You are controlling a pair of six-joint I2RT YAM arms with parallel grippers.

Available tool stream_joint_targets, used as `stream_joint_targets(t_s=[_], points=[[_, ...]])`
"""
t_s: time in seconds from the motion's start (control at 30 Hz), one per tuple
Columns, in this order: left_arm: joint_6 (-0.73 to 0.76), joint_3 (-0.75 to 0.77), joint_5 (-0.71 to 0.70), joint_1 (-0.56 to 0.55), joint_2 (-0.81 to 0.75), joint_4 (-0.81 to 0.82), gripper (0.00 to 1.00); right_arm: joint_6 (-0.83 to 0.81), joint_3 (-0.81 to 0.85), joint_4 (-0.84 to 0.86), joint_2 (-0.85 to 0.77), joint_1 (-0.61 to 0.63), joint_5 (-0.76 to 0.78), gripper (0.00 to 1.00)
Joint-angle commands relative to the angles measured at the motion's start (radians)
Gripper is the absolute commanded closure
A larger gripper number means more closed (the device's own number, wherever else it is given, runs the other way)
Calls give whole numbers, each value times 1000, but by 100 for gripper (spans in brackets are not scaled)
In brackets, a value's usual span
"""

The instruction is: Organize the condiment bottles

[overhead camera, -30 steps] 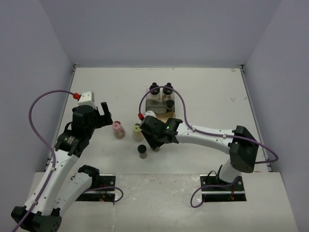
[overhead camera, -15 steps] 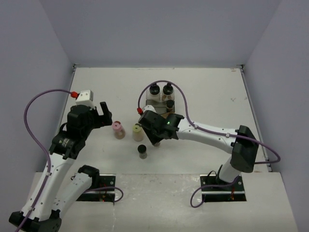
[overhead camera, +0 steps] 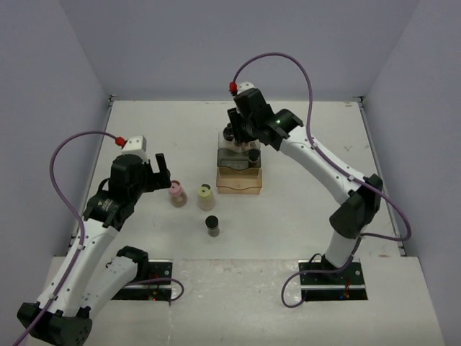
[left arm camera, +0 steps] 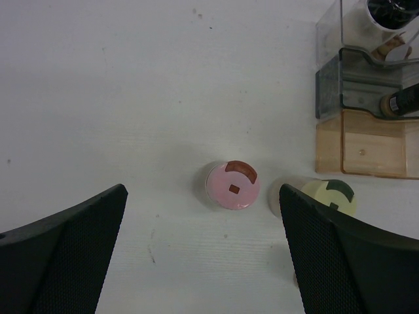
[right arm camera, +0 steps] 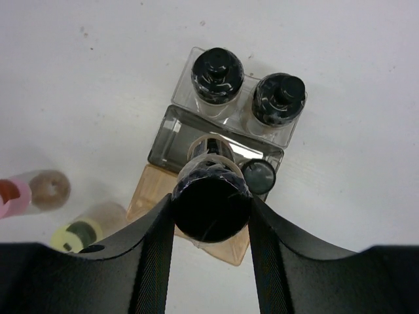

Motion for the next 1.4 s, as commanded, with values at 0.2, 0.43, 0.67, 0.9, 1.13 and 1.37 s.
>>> stream_joint_targets(t_s=[0.2, 0.43, 0.67, 0.9, 1.13, 1.37], points=[[-7, -7, -1, -5, -21, 67, 0, -74, 33, 92, 209, -83, -73, 87], [-7, -10, 2, -5, -29, 69, 0, -59, -61, 147, 198, -83, -107, 87], [-8, -12, -4, -5, -38, 68, 0, -59, -84, 152, 232, -84, -124, 86], [-7, -12, -1, -5, -38, 69, 0, -58, -91, 155, 265, -84, -123, 68], [-4, -6, -2, -5, -36, 65, 0, -65, -93, 152, 288, -83, -113, 64], [12, 8, 14, -6, -27, 64, 0, -64, -85, 133, 301, -83, -109, 47]])
